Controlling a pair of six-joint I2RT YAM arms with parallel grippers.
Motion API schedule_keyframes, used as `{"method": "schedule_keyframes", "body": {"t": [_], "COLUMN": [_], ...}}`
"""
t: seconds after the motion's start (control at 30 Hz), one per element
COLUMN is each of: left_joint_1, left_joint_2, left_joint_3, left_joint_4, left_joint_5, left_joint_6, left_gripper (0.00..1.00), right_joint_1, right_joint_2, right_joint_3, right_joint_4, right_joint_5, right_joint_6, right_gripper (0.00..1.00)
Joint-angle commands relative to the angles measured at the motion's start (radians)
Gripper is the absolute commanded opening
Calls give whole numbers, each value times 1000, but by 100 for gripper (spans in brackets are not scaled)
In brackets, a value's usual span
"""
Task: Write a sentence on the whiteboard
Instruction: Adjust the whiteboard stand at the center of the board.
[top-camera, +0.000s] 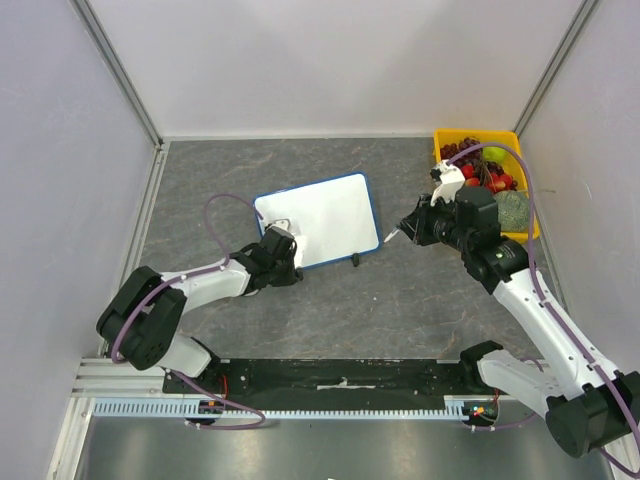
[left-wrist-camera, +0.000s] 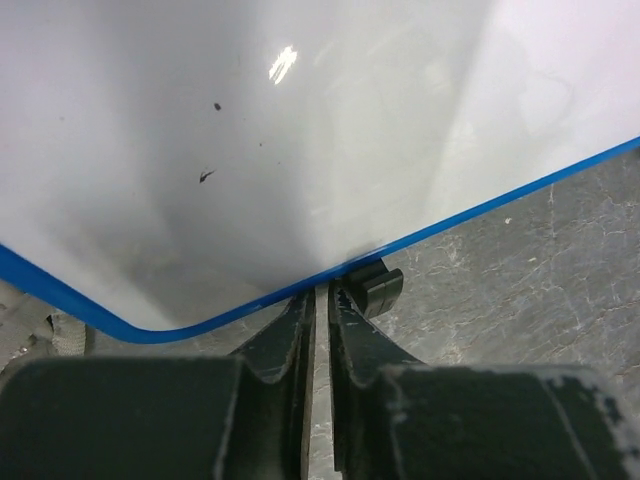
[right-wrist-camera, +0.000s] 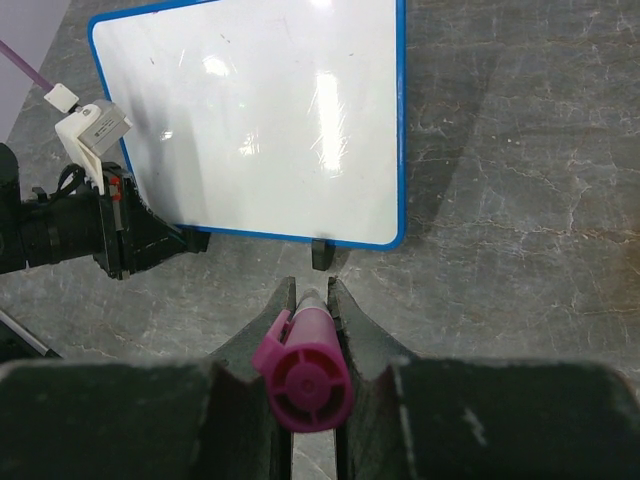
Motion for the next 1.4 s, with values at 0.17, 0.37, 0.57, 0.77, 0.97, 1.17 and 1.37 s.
{"method": "schedule_keyframes", "body": {"t": [0.17, 0.37, 0.57, 0.77, 0.97, 1.17, 1.37], "left_joint_1": [-8, -152, -174, -174, -173, -176, -208], "left_joint_2": [-129, -192, -50, 61, 157, 112, 46], "left_joint_3": [-108, -133, -82, -34, 12, -23, -54], "left_joint_4": [-60, -83, -64, -26, -49, -55, -115], "left_joint_5": [-8, -109, -165, -219, -229, -208, -199], "left_joint_6": [-73, -168, -194, -182, -176, -179, -180], "left_gripper": [35, 68, 69, 66, 55, 24, 6], "right_joint_1": [-4, -4, -4, -7, -6, -8, -9], "right_joint_2": [-37, -9, 3, -12, -15, -14, -20], "right_joint_3": [-10, -12, -9, -18, -23, -26, -27], "right_joint_4": [20, 34, 46, 40, 40, 40, 42], "right_joint_5": [-2, -7, -24, -21, -21, -22, -33], "right_joint_6": [-1, -4, 3, 2, 2, 0, 5], "right_gripper": [0, 0, 0, 0, 0, 0, 0]}}
